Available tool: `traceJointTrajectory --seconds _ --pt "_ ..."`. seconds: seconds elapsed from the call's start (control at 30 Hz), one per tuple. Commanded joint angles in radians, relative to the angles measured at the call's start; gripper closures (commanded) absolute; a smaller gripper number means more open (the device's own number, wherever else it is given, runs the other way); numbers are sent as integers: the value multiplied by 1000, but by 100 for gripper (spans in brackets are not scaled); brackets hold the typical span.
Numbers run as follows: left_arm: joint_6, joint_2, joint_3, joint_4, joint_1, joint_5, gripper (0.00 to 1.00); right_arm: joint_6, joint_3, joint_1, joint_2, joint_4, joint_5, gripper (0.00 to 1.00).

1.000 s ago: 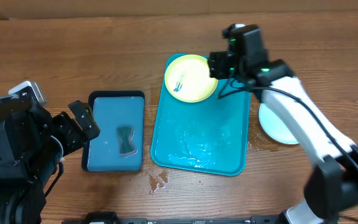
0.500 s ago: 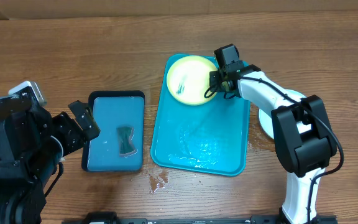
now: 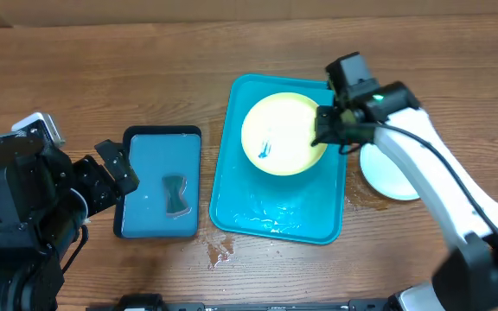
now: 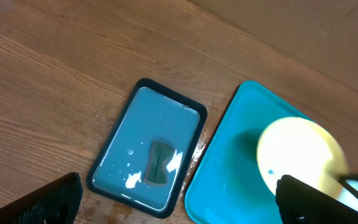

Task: Clean dirty plates on tray and stack at the side
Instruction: 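Grip the remaining yellow plate rim with the right gripper and drag it down, then grasp the sponge in the water tray with the left gripper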

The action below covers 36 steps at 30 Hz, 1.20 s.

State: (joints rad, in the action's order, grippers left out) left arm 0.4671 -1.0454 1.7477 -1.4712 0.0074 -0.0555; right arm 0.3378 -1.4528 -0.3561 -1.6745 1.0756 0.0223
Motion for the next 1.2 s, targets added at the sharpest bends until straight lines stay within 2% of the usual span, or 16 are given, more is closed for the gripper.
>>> traceJointTrajectory --seconds 0.0,0.13,0.27,0.33,0.4,0.43,0.5,0.57,0.67,0.77,0.8,0.83,0.9,1.1,1.17 --pt "-10 -2 13 17 3 5 0 60 22 -6 10 50 -2 96" --pt "2 -2 13 21 3 6 0 159 204 -16 7 -73 -2 96" --pt "24 -2 13 20 3 34 0 165 423 -16 6 -381 35 96" --pt "11 -2 12 10 3 84 0 149 480 -16 6 -470 71 96" --pt "-30 -10 -3 11 2 132 0 147 485 -16 6 -484 74 96" --pt "-74 -16 -15 8 2 166 0 136 481 -16 8 -484 76 92" --pt "-150 -37 -56 1 2 229 0 97 461 -16 25 -468 85 77" --pt "-206 -63 -118 -7 2 260 0 68 433 -15 57 -427 84 71" --pt "-282 -118 -241 -14 3 220 0 39 385 -13 128 -341 81 66" --pt "-249 -188 -379 31 3 151 1 27 344 -11 218 -263 81 62" --pt "-249 -199 -400 44 3 152 6 27 341 -11 233 -254 81 61" --pt "-247 -225 -441 76 3 155 17 27 336 -11 258 -238 81 60" --pt "-241 -283 -518 142 3 157 32 27 336 -11 317 -208 81 57" --pt "-148 -497 -685 346 -11 158 44 28 336 -11 390 -137 81 53" --pt "-117 -573 -707 393 -24 160 55 28 336 -11 386 -126 80 53"
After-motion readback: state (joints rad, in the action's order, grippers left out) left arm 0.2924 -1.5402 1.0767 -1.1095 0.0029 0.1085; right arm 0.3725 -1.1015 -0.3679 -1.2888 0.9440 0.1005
